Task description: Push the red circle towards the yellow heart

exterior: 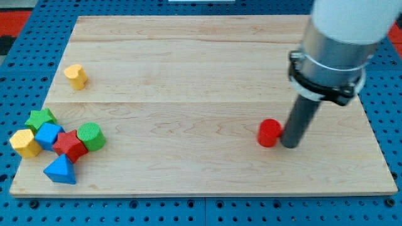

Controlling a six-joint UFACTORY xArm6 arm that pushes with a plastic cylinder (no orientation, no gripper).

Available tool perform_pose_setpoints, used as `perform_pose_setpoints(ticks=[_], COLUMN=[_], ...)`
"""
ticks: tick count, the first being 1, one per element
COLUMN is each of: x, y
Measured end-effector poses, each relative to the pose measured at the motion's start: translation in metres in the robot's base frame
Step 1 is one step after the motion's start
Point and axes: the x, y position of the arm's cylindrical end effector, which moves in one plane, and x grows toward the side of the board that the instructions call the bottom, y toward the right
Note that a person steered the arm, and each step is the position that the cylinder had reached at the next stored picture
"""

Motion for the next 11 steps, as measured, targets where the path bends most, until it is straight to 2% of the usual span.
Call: perform_pose_setpoints(ticks=[2, 4, 8, 9, 11], x=[-0.026, -0.063, -0.111, -0.119, -0.130], y=[-0.065, -0.082, -0.245, -0.260, -0.236])
